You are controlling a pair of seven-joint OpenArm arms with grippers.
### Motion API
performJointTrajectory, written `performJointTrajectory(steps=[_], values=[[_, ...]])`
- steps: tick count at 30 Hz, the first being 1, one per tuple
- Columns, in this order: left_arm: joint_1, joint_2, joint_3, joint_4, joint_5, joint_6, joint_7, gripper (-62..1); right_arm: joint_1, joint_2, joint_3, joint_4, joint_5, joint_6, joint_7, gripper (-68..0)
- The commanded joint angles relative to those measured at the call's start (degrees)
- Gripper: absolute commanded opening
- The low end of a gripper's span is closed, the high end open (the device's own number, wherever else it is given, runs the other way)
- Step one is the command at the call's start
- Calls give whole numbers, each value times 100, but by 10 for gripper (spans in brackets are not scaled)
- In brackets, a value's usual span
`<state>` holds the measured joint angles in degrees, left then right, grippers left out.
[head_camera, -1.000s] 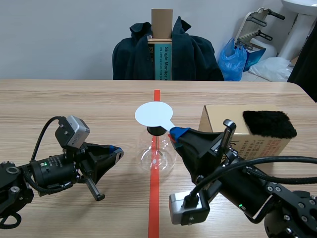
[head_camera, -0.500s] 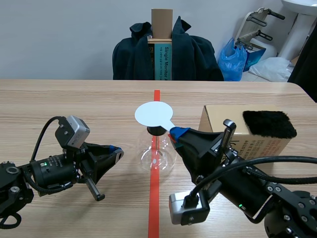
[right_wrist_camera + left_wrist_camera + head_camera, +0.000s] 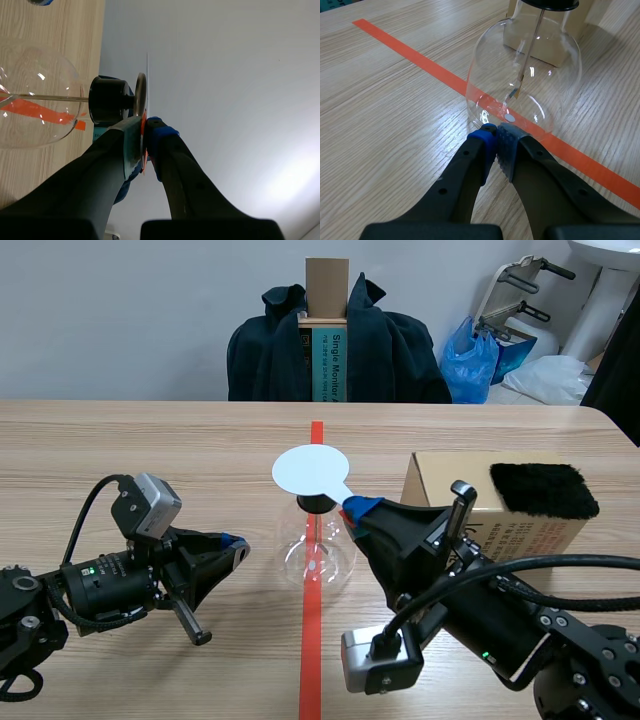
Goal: Do the electroscope experiment.
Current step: 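Hold the plate still at the electroscope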
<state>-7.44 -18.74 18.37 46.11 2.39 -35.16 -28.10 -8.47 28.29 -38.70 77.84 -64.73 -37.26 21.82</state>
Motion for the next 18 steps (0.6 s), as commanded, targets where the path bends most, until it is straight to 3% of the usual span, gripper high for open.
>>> performJointTrajectory(steps=[1, 11, 18], values=[[-33, -2, -28, 140, -63, -9, -92, -581, 68, 72, 52, 111, 39, -87, -4, -667], [-33, -2, -28, 140, -63, -9, -92, -581, 68, 72, 55, 111, 42, -92, -33, -667], [-33, -2, -28, 140, -63, -9, -92, -581, 70, 72, 55, 111, 42, -170, -404, -667]])
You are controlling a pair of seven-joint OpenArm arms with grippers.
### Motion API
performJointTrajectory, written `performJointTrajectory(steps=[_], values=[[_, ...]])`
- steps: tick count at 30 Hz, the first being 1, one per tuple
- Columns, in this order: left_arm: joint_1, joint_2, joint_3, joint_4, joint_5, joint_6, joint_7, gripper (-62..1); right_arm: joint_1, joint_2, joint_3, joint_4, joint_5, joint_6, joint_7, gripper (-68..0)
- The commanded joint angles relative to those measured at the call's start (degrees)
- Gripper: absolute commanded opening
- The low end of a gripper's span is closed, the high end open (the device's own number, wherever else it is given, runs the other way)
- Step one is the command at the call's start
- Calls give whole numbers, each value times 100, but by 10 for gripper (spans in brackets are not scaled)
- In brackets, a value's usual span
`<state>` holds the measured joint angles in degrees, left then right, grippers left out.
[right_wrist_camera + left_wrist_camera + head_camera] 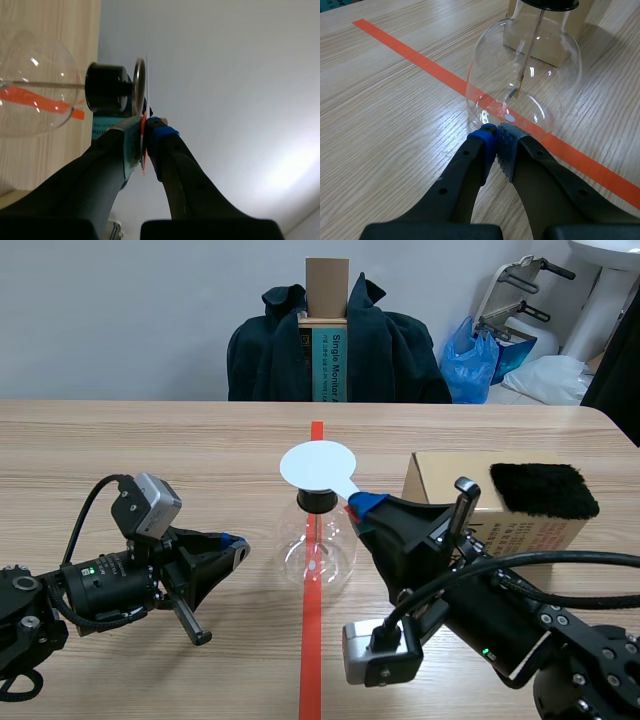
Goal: Do the electroscope experiment.
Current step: 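Hold the plate still at the electroscope, then move the plate toward and away from the electroscope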
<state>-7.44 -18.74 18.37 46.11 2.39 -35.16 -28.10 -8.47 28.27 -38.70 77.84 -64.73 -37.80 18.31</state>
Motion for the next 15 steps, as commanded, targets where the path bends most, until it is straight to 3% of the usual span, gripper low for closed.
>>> performJointTrajectory(steps=[1, 15], values=[[-33, -2, -28, 140, -63, -9, -92, -581, 70, 74, 55, 111, 42, -166, -149, -667], [-33, -2, -28, 140, -63, -9, -92, -581, 68, 76, 55, 111, 44, -203, -1878, -667]])
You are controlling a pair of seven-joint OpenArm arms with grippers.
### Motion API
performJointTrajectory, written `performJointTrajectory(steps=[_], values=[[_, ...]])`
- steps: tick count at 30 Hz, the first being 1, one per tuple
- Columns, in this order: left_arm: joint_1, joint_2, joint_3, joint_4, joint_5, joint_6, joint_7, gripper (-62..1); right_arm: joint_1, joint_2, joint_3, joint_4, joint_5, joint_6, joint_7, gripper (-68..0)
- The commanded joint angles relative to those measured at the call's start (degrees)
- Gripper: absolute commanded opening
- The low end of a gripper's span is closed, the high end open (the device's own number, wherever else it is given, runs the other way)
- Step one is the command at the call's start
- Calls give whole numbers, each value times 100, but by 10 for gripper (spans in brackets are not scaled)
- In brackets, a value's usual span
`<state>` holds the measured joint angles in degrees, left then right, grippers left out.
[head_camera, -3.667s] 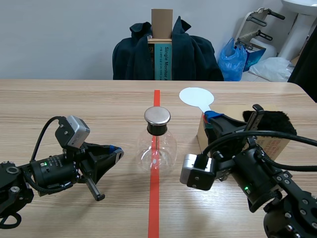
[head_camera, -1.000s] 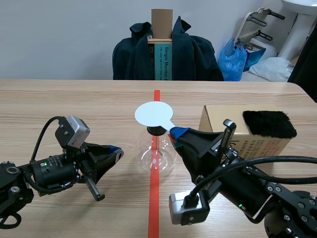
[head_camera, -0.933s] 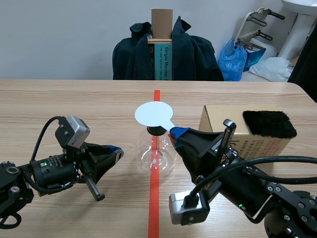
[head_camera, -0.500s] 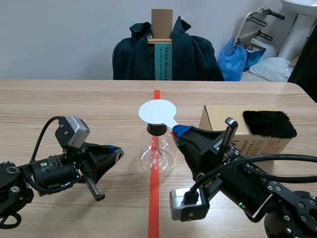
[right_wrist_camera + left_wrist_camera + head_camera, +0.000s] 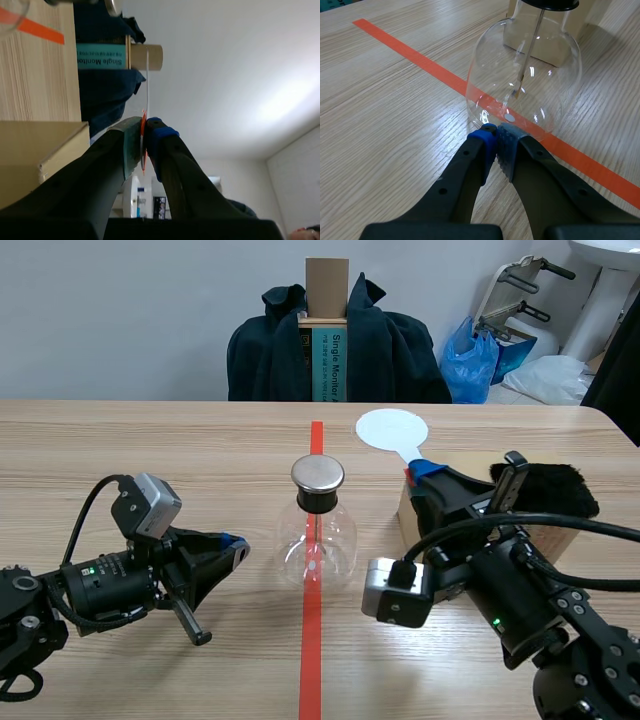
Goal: Do the electroscope experiment.
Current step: 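Move the plate toward and away from the electroscope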
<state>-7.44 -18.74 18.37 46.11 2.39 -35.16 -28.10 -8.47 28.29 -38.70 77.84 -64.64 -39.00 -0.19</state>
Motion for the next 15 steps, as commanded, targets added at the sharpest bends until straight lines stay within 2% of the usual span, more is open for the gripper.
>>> performJointTrajectory(steps=[1, 9, 15], values=[[-33, -2, -28, 140, -63, -9, -92, -581, 68, 74, 55, 111, 35, -83, -98, -667], [-33, -2, -28, 140, -63, -9, -92, -581, 68, 74, 55, 111, 33, -83, -651, -667], [-33, -2, -28, 140, -63, -9, -90, -581, 68, 74, 52, 111, 33, -83, -645, -667]])
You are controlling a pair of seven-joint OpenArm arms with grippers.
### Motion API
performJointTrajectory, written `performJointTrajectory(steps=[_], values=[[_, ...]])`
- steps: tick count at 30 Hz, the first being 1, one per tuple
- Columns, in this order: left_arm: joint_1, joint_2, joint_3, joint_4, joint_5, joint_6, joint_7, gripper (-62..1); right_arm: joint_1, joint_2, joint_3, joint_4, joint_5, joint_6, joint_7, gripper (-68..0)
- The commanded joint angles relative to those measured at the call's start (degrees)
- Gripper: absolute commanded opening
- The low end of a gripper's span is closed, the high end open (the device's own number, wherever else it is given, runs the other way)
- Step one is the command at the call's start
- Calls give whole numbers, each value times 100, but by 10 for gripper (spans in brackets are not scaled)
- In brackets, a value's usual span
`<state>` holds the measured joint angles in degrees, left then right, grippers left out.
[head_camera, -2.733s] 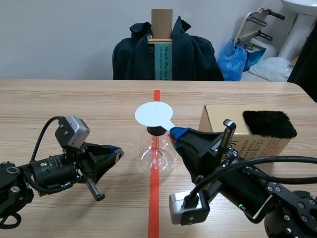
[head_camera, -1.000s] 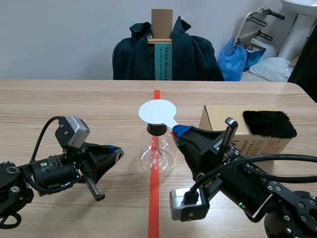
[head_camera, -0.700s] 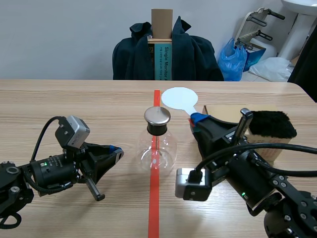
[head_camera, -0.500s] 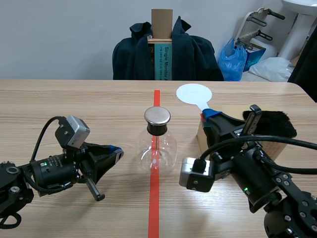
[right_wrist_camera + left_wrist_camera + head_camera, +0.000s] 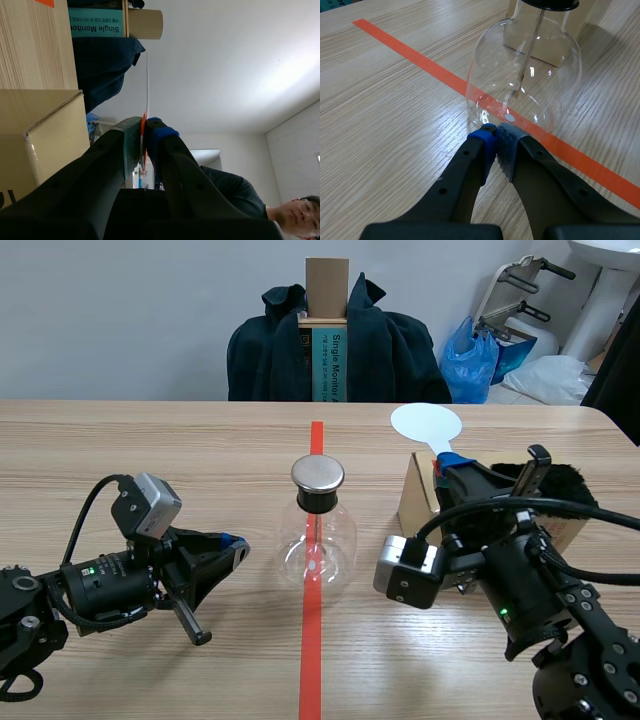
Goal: Do the electroscope experiment.
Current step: 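Move the plate toward and away from the electroscope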
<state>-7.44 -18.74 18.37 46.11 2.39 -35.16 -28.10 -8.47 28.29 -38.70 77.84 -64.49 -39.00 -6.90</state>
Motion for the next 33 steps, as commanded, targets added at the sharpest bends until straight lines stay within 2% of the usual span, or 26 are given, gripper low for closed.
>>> performJointTrajectory(steps=[1, 11, 19, 26, 33], values=[[-33, -2, -28, 140, -63, -9, -90, -581, 68, 74, 52, 111, 17, -81, 85, -667], [-33, -2, -28, 140, -63, -9, -90, -581, 68, 72, 52, 111, -243, -83, 1231, -667], [-33, -2, -28, 140, -63, -9, -90, -581, 68, 72, 52, 111, -243, -83, 2037, -667], [-33, -2, -28, 140, -63, -9, -90, -581, 68, 72, 52, 111, -243, -83, 2380, -667], [-33, -2, -28, 140, -63, -9, -90, -581, 68, 72, 52, 111, -243, -83, 2472, -667]])
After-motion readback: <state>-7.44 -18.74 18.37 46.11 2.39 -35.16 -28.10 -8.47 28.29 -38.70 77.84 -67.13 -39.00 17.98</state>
